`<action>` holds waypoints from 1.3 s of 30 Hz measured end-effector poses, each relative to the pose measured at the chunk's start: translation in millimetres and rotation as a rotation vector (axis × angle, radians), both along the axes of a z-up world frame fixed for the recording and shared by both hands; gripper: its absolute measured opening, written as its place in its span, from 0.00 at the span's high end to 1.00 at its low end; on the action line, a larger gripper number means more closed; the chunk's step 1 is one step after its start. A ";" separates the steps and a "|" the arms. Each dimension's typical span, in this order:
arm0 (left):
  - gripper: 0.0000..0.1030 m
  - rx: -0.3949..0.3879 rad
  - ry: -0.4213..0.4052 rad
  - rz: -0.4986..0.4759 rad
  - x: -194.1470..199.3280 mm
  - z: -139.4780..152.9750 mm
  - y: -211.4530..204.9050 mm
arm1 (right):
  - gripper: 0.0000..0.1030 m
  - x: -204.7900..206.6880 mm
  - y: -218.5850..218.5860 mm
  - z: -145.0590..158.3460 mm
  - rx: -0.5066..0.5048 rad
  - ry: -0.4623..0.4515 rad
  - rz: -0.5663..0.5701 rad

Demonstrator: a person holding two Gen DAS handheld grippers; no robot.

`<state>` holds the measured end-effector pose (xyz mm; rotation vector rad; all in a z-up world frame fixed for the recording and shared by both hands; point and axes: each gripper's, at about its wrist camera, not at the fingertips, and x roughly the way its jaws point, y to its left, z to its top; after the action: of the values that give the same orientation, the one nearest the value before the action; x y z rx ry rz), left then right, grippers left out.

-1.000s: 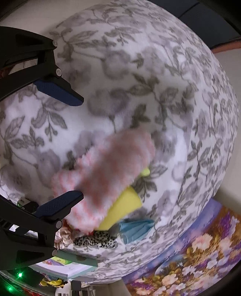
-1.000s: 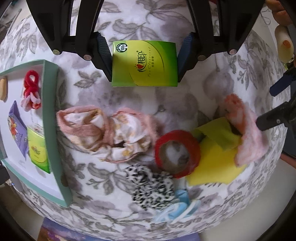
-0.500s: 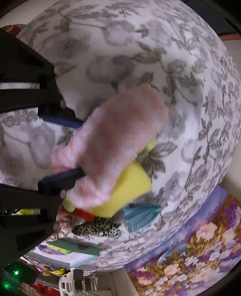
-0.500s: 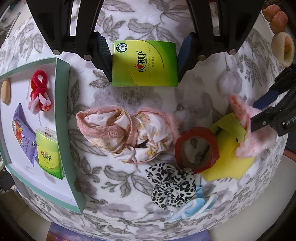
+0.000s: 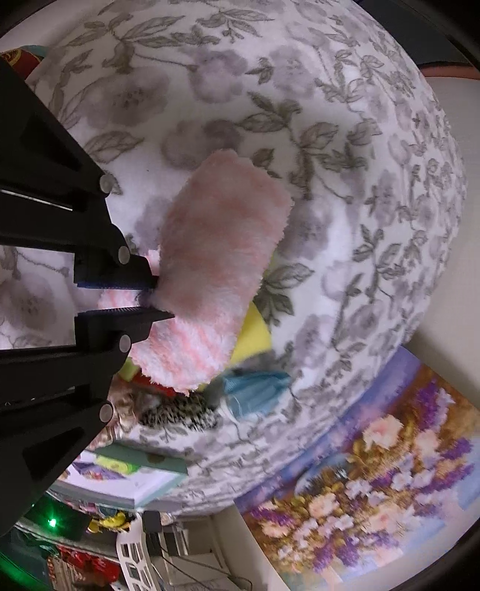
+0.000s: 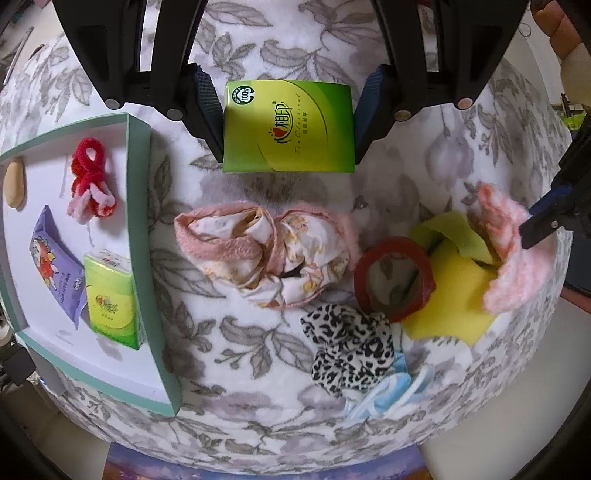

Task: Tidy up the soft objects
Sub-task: 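Carry both items into the tray and open both grippers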

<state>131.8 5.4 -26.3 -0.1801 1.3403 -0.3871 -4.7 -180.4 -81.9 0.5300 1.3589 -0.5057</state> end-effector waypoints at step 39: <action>0.92 0.020 -0.240 -0.297 -89.1 83.9 -190.9 | 0.36 -99.9 -150.2 63.9 -0.172 -0.135 -0.449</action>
<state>42.7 -185.5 57.6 0.0822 1.1336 -0.6252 -104.6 -330.6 -18.0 0.7172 1.0550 -0.9269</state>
